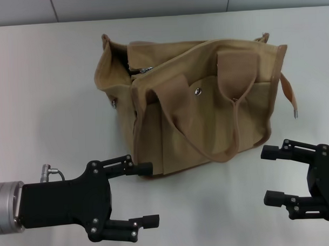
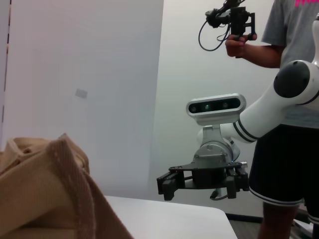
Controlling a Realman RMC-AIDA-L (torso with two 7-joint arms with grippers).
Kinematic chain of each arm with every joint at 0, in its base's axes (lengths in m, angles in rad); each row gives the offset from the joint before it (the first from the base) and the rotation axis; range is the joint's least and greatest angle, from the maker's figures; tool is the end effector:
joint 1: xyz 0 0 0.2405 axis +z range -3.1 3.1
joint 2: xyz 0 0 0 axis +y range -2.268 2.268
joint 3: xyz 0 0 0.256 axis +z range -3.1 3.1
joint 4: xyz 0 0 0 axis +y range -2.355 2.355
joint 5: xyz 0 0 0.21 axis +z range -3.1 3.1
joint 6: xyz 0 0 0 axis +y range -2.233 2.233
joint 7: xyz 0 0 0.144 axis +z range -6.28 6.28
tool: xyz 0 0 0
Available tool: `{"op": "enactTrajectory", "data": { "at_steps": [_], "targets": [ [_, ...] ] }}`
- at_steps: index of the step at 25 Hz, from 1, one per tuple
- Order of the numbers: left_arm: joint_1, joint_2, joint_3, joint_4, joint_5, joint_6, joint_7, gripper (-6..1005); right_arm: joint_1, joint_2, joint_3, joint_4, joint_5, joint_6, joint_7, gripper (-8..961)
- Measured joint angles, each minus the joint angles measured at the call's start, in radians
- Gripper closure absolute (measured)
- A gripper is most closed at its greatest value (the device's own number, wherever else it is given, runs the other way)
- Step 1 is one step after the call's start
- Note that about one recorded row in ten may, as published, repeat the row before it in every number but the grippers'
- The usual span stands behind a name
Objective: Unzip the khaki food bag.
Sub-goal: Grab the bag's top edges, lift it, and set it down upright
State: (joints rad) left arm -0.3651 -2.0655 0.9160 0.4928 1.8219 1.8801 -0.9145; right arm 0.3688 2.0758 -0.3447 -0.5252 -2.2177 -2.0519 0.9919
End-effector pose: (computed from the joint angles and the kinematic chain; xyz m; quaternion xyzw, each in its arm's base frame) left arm -0.2678 0.2302 -0.0249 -0.9361 -0.0556 -0.3471 0.0083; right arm 0.2932 0.2180 0.0122 -0.9164 0.1370 0.3720 0.0561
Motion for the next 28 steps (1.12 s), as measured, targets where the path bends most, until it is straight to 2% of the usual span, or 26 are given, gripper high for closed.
{"op": "enactTrajectory", "data": {
  "at_steps": [11,13,18,20,22,28],
  "targets": [
    [0.002,-0.001,-0.01,0.011,-0.015,0.004,0.009,152,-0.002,0.001,-0.002,0.0,0.001,0.004,0.001,143],
    [0.015,0.0,-0.053,0.012,-0.032,0.024,0.019,152,-0.005,0.001,0.006,0.002,0.009,0.0,-0.002,143],
    [0.089,-0.001,-0.233,0.006,-0.048,0.016,0.071,153,-0.02,0.001,0.019,0.005,0.054,0.001,-0.007,144],
    [0.097,-0.005,-0.26,-0.01,-0.049,0.005,0.091,153,-0.021,0.001,0.02,0.005,0.064,0.002,-0.008,144],
    [0.091,-0.011,-0.268,-0.048,-0.052,-0.012,0.14,153,-0.019,0.001,0.019,0.005,0.069,0.002,-0.008,144],
    [0.024,-0.015,-0.273,-0.299,-0.135,-0.141,0.4,153,-0.013,0.001,0.019,0.006,0.071,0.004,-0.009,144]
  ]
}}
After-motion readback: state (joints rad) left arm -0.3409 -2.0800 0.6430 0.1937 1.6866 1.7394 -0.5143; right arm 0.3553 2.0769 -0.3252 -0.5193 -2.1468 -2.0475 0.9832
